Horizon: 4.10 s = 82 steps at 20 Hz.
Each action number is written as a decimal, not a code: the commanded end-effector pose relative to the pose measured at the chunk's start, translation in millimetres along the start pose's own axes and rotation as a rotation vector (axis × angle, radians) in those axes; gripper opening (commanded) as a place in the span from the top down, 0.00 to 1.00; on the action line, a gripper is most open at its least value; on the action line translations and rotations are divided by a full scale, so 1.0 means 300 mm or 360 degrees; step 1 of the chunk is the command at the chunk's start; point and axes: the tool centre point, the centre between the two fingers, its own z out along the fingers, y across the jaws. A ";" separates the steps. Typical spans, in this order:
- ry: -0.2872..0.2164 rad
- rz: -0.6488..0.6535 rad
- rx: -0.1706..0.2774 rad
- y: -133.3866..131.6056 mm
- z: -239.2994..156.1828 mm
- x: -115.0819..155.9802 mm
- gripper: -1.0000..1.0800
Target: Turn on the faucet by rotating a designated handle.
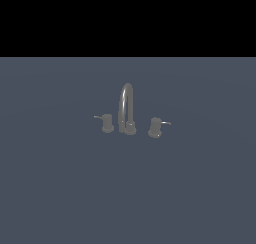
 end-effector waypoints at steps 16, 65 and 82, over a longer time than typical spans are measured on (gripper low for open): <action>0.0014 -0.0009 0.0026 0.035 -0.022 0.018 1.00; -0.0144 0.2001 0.0168 0.309 0.917 0.905 1.00; -0.0053 0.2697 -0.0013 0.498 1.398 0.975 1.00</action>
